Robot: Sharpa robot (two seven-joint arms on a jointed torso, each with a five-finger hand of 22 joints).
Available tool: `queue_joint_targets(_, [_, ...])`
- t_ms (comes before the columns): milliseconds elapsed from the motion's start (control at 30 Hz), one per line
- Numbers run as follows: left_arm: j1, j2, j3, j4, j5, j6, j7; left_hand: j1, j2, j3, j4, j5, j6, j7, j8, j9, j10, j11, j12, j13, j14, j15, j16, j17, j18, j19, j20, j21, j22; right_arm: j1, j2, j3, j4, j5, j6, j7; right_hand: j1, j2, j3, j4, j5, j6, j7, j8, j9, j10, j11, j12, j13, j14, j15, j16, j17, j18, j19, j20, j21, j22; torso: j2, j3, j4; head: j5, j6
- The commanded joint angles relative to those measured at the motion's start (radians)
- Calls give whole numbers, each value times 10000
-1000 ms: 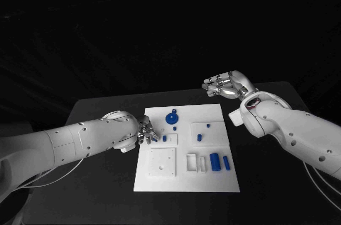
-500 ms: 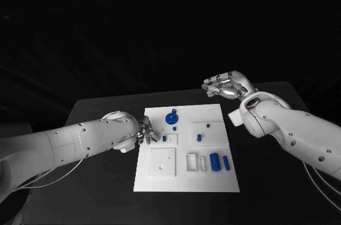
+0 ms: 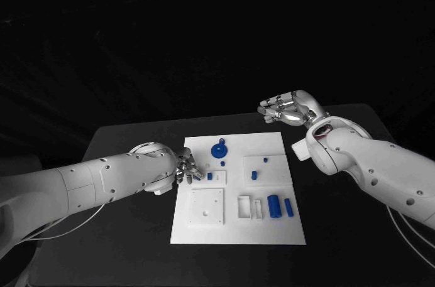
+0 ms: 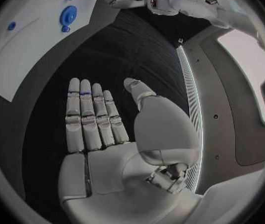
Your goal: Assemble the parts on the task board
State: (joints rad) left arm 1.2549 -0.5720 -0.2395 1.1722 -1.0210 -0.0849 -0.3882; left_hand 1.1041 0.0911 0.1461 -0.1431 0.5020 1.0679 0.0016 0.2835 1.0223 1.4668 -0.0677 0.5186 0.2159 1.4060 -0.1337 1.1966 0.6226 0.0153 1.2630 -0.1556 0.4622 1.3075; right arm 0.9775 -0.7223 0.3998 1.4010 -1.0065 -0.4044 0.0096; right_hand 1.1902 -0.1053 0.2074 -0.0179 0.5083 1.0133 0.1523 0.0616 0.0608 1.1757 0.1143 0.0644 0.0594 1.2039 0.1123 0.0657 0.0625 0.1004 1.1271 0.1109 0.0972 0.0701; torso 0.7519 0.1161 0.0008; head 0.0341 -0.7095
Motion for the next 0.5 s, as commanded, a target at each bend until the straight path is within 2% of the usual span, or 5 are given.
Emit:
queue_joint_targets(33, [-35, -109, -5, 185, -50, -261, 150, 430, 308, 57, -22, 54, 111, -158, 57, 812, 447, -19, -9, 17, -26, -7, 32, 8, -14, 47, 53, -10, 182, -9, -1, 4, 1, -11, 103, 60, 89, 0, -26, 32, 48, -32, -28, -2, 7, -77, 26, -64, -14, -100, -3, -41, -15, 132, -77, -23, -65, -14, 3, -6, 2, -20, -11])
queue_joint_targets(300, [-38, -455, -3, 615, 16, -706, 169, 418, 294, 62, -55, 91, 152, -171, 66, 796, 456, -33, 28, 15, 22, -18, 44, 36, -8, 84, 44, -7, 179, -21, -21, 4, -5, -11, 101, 62, 89, 0, -26, 32, 48, -32, -28, -2, 7, -77, 26, -64, -14, -100, -3, -41, -15, 132, -77, -23, -65, -14, 0, -8, 12, -28, -45])
queue_joint_targets(500, [-38, -509, -3, 696, 25, -852, 201, 406, 292, 59, -57, 90, 156, -171, 63, 789, 452, -33, 37, 11, 26, -18, 40, 35, -8, 87, 43, -12, 178, -33, -22, 4, -7, -11, 103, 60, 89, 0, -26, 32, 48, -32, -28, -2, 7, -77, 26, -64, -14, -100, -3, -41, -15, 132, -77, -23, -65, -14, 0, -3, 4, -16, -45])
